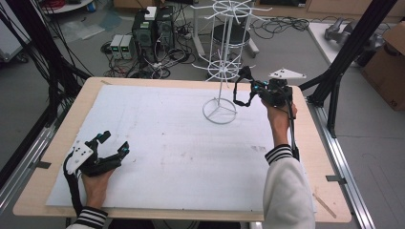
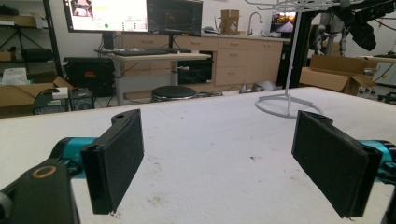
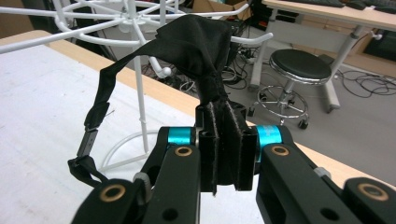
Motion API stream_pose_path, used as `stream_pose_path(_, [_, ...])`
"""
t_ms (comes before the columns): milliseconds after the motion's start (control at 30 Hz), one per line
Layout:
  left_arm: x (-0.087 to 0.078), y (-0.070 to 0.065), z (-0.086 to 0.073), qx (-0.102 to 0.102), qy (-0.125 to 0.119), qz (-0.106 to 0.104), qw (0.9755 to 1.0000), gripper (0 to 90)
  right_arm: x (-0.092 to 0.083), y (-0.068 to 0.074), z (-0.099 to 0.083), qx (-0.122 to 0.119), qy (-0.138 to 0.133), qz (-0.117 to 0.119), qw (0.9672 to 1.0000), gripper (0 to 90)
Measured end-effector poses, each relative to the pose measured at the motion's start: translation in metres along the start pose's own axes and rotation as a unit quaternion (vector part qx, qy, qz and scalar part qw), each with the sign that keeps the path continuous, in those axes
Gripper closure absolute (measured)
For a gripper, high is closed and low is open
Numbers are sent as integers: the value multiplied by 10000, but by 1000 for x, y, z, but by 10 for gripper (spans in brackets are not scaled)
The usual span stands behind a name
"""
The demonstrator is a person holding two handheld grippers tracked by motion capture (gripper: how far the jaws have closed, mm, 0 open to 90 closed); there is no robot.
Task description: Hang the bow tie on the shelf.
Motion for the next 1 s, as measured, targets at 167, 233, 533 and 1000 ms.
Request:
stream_pose_path(167, [0, 0, 0, 17, -9, -6, 10000, 171, -2, 2, -1, -58, 15, 106, 9999, 751])
stream_pose_path(233, [0, 0, 0, 14, -2, -12, 10000, 171, -3, 1, -3, -60, 40, 67, 10000, 636])
stream_pose_path(533, [-1, -1, 0, -8, -50, -26, 10000, 171, -8, 6, -21, 75, 443, 1, 9990, 153])
stream_pose_path(1000, [-1, -1, 1, 19, -88, -42, 10000, 170, -76, 67, -41, 394, -875, 271, 9950, 3])
Point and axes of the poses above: each handheld gripper's, and its own axes: x roughly forward along the jaws, z roughly out of its top, y roughly to its left, the point moved 9 cm from there along x, roughly forward along the jaws, and after that the axes turned 13 degrees about -x, right-handed, at the moved point
